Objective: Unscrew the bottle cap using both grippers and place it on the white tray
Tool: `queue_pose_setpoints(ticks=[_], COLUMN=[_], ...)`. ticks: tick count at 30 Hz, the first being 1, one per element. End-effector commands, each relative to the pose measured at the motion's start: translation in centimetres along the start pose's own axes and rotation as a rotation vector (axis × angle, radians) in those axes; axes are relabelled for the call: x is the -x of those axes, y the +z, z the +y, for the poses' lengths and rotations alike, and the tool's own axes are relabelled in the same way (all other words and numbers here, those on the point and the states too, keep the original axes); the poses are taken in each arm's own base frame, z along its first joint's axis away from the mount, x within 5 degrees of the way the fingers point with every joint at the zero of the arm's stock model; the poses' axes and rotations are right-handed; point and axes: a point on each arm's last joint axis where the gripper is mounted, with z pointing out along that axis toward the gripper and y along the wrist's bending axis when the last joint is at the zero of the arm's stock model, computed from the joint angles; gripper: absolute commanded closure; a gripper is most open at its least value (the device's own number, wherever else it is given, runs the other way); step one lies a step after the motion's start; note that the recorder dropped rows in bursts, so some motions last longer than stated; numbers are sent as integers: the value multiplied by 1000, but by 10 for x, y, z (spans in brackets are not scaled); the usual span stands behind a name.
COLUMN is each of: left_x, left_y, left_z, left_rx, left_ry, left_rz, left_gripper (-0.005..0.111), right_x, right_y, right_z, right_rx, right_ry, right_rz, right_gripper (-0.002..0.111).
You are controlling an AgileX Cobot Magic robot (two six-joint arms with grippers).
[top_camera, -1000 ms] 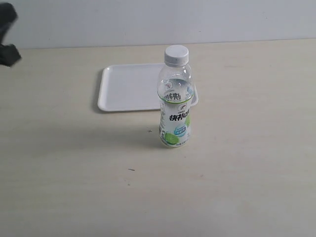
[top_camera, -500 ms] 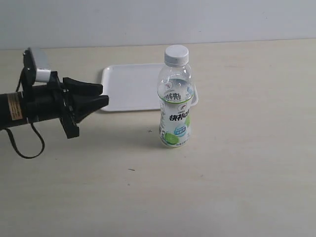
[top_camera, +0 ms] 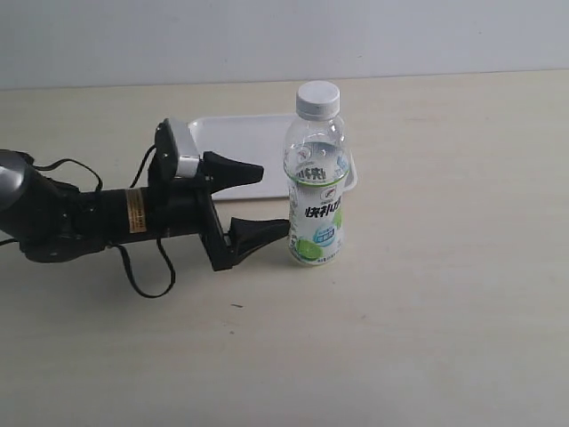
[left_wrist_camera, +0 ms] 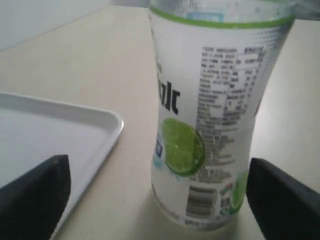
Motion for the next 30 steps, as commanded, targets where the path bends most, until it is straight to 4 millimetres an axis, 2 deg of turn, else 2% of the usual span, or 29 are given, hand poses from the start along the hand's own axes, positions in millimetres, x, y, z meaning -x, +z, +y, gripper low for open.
queue_pose_setpoints(ticks=[1,6,12,22,25,30], left_x=[13,20,12,12,12,12], left_y=[20,38,61,71,71,71], left_z=[-6,-16,-25,-28,-29,-28], left_rx=[-10,-32,-67,-82,-82,-70], left_ry=[20,37,57,53,53,52], left_rz=[-55,-63,-15,-46,-48,-48], left_gripper=[16,16,16,17,30,72], right_x=[0,0,0,0,0,0], right_y=[0,0,0,0,0,0], right_z=[0,0,0,0,0,0], right_rx=[1,1,1,1,1,1], right_ry=[-6,-6,-6,-6,-6,-6], right_rz=[-9,-9,-9,-9,-9,-9], right_gripper=[108,108,108,108,108,108])
